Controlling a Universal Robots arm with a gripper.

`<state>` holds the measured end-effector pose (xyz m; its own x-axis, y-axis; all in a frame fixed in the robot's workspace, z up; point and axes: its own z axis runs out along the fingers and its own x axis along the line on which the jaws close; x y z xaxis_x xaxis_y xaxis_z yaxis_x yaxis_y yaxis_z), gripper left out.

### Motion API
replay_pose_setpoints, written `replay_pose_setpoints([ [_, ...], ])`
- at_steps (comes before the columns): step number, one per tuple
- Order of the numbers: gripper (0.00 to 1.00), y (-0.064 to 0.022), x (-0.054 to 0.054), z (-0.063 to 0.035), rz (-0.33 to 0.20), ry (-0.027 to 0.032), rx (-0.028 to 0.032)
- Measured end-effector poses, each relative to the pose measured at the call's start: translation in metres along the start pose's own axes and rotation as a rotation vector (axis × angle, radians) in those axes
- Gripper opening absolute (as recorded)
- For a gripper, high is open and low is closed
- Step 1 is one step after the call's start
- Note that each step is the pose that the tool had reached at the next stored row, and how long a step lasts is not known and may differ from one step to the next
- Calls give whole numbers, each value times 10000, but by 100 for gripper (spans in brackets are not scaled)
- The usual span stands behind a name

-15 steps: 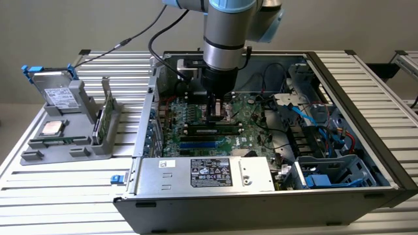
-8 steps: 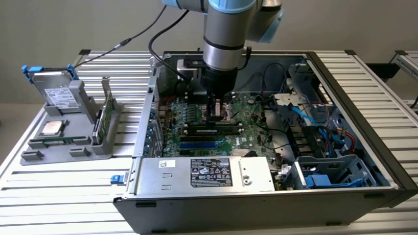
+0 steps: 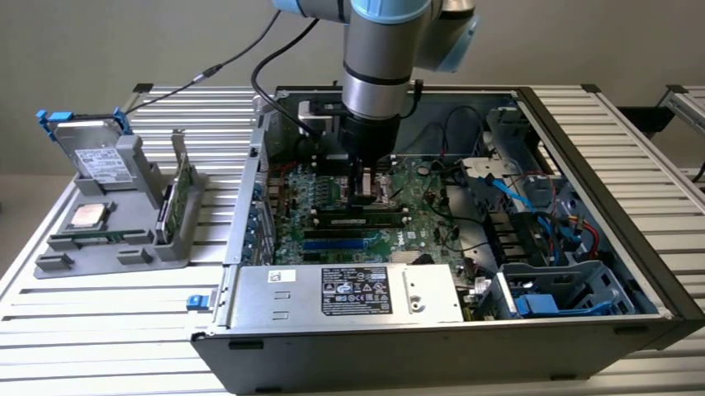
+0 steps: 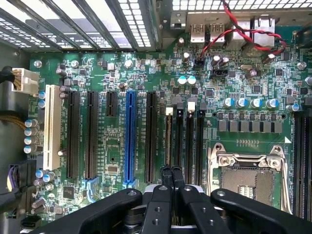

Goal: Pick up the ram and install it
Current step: 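Press down the ram until it locks into place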

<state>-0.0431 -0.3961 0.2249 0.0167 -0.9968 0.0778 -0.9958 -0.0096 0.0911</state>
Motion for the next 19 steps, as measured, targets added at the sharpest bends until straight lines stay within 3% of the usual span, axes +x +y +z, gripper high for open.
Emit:
replay_pose_setpoints([
  [7, 10, -10, 6, -102, 0, -3, -3],
  [19, 10, -276, 52, -174, -14, -9, -48],
])
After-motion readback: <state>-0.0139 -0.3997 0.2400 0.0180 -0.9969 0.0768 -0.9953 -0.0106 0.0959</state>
